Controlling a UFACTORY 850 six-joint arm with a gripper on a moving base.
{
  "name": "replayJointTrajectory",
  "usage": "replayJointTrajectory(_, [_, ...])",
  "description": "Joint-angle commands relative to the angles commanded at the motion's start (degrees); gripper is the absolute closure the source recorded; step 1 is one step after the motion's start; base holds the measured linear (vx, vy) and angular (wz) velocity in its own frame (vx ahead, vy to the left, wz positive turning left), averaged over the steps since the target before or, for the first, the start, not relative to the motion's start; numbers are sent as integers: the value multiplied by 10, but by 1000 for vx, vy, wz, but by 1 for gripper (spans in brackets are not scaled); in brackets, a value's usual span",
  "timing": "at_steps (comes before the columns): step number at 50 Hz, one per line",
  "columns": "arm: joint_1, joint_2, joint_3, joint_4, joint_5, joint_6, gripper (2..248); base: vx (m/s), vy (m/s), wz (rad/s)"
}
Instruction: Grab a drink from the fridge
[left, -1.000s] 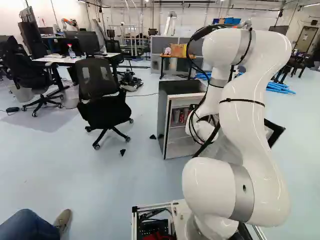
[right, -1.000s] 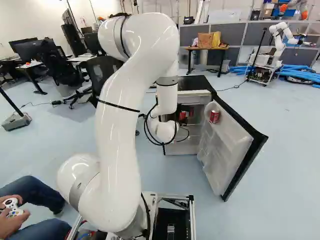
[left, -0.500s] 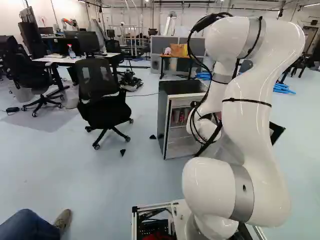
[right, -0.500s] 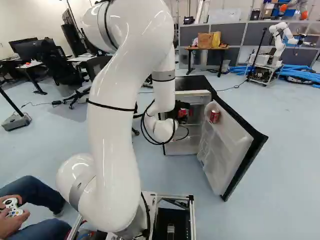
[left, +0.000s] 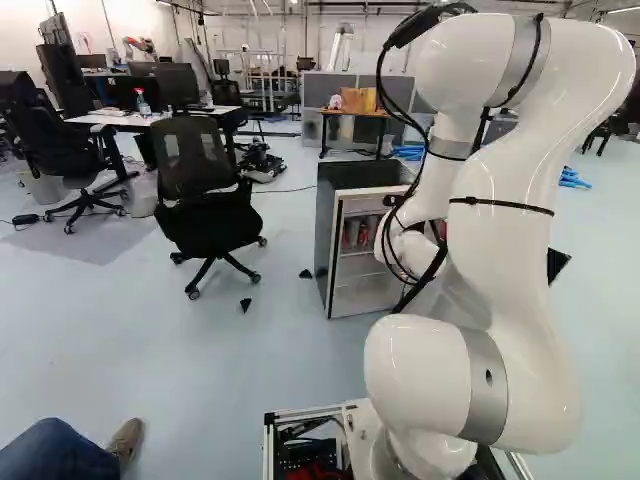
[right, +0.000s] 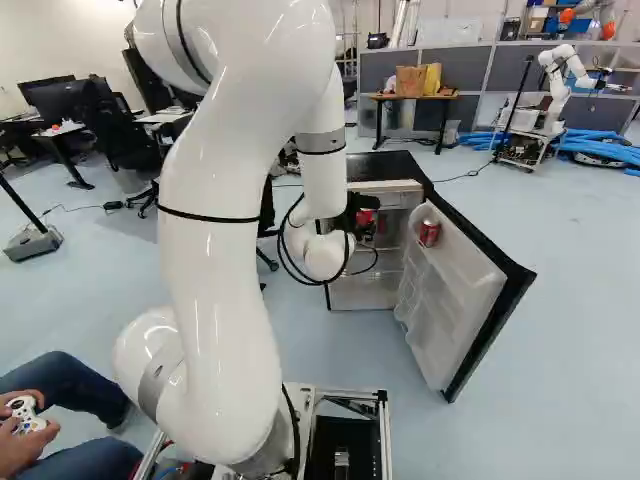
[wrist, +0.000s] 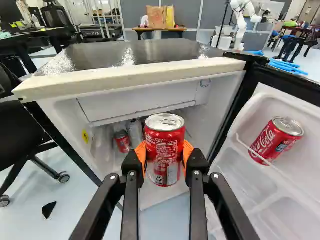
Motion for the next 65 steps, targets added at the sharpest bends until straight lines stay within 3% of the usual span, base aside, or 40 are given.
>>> replayJointTrajectory(65, [4, 99, 14, 0, -2, 0, 157, 0, 0, 0])
